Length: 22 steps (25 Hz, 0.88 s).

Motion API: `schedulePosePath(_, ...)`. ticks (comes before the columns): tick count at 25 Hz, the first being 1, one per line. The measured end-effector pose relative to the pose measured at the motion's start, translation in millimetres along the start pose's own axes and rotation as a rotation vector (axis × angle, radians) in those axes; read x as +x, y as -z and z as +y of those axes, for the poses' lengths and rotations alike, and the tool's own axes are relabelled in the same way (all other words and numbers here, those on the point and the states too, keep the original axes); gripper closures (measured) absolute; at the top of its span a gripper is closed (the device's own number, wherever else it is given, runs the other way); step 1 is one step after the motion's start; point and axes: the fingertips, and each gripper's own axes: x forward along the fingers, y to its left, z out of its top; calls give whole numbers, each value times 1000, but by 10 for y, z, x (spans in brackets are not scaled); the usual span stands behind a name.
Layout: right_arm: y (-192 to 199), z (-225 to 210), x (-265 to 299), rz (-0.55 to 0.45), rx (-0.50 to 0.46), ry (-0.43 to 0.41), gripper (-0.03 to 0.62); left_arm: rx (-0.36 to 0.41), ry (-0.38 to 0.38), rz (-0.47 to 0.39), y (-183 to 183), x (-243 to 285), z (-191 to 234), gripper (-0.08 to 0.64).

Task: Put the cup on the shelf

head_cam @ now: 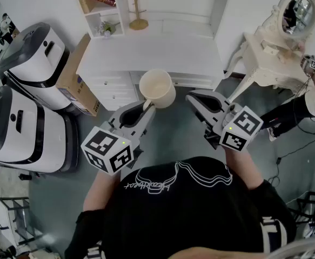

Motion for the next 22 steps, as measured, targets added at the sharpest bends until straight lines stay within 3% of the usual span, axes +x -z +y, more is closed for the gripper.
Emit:
schedulePosePath(7, 115, -143, 112, 6, -8, 10, 588, 8, 3, -6, 37, 81, 144, 506)
schedulePosePath(14, 217, -302, 184, 28, 31, 34, 588, -35, 0, -19, 56, 136, 312, 507)
schedulePosePath(22, 219, -525, 362, 26, 53, 6, 588, -53, -15, -16, 47, 296, 511, 506)
